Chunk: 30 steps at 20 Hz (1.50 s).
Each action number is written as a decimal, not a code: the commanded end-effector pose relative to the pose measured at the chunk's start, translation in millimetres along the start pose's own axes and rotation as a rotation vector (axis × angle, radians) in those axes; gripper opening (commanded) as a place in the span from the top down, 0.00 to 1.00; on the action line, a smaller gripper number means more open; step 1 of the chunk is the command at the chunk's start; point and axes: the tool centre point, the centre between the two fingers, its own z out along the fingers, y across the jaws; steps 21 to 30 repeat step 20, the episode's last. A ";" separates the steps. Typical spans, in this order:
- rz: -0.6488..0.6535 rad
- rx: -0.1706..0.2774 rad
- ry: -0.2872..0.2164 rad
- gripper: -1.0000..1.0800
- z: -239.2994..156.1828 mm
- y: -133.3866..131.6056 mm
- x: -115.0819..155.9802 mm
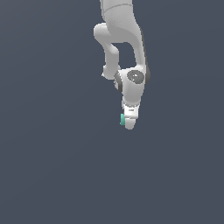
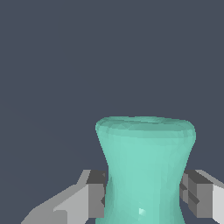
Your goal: Pick up the object and move it to a goal position.
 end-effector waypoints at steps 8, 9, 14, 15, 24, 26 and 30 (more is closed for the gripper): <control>0.001 0.000 0.001 1.00 -23.8 30.5 -52.5; 0.001 0.000 0.001 1.00 -26.9 34.4 -59.2; 0.001 0.001 0.001 1.00 -38.5 50.4 -84.6; 0.001 0.001 0.001 1.00 -40.0 52.7 -88.0; 0.001 0.001 0.001 1.00 -43.3 57.9 -95.8; 0.001 0.001 0.001 1.00 -43.3 57.9 -95.8; 0.001 0.001 0.001 1.00 -43.3 57.9 -95.8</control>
